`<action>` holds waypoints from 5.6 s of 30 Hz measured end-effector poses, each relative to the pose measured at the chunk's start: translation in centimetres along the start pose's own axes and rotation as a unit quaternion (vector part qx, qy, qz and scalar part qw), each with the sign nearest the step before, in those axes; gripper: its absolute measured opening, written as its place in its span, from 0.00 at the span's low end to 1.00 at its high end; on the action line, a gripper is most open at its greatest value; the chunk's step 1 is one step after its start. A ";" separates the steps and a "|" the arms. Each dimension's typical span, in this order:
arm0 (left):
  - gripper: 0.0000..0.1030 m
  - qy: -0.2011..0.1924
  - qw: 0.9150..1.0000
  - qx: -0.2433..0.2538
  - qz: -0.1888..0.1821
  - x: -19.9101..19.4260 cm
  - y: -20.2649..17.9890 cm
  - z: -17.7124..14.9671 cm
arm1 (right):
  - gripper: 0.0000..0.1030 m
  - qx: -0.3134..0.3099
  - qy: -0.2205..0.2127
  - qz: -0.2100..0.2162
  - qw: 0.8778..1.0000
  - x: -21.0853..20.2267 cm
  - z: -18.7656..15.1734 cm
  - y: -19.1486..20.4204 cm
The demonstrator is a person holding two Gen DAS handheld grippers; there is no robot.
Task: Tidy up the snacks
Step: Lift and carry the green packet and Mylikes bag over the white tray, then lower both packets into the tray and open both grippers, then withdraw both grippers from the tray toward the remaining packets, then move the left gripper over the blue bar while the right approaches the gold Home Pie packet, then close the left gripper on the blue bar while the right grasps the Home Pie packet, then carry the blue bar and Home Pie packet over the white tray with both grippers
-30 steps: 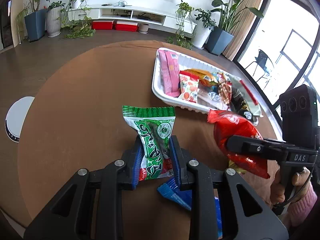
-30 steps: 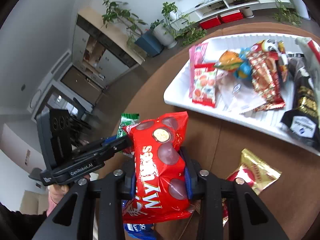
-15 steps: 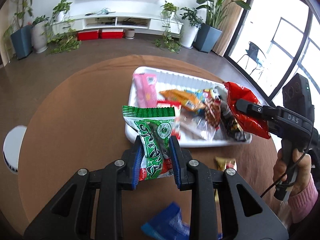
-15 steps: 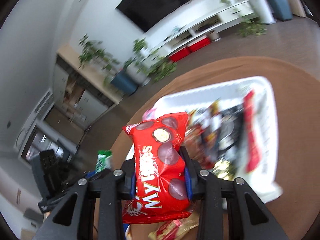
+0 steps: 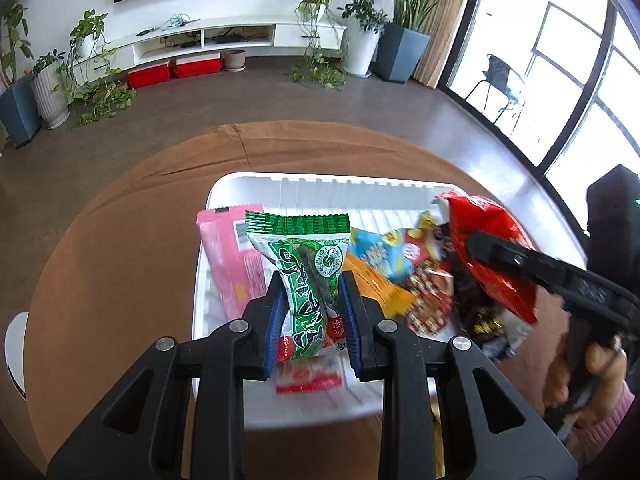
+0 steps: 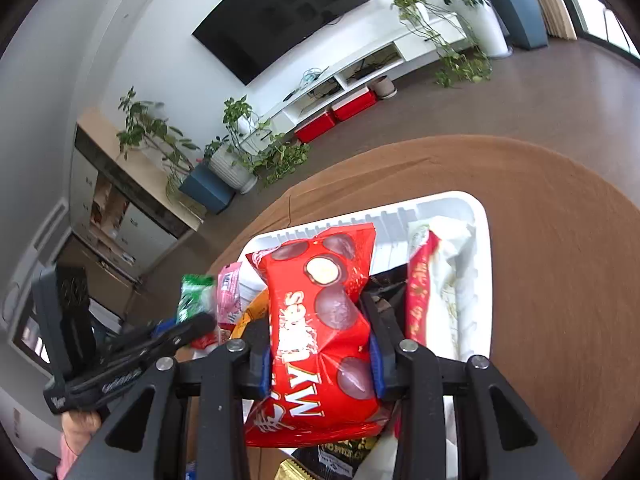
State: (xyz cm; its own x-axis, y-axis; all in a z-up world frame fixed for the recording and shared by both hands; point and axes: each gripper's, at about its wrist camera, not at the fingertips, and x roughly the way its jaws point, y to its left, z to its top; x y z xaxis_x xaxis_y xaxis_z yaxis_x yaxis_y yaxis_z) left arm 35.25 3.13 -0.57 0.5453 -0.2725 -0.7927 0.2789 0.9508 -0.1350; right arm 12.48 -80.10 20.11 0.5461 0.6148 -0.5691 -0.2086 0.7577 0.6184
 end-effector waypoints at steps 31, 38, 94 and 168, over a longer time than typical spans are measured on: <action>0.43 -0.025 0.999 0.026 0.040 3.4 -0.4 3.6 | 0.56 -0.091 -0.035 -0.052 0.994 -1.2 0.8 2.4; 0.44 -0.046 0.997 0.030 0.045 0.2 -1.5 2.2 | 0.58 -0.098 -0.047 -0.046 0.993 -2.5 0.6 2.7; 0.52 0.042 0.993 -0.109 0.031 -12.5 -4.4 -21.4 | 0.70 -0.173 0.080 -0.079 0.979 -3.9 -15.1 8.2; 0.24 0.004 0.996 -0.067 0.050 -11.8 -3.7 -22.2 | 0.32 -0.078 0.118 0.062 0.988 -3.6 -14.3 7.4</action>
State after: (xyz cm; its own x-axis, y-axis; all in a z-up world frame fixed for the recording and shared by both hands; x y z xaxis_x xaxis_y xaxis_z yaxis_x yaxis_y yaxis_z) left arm 10.18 6.07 -3.91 0.5588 -0.1747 -0.8107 0.1149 0.9844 -0.1330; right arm -2.68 -73.61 18.98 0.3073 0.7246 -0.6168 -0.3942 0.6869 0.6106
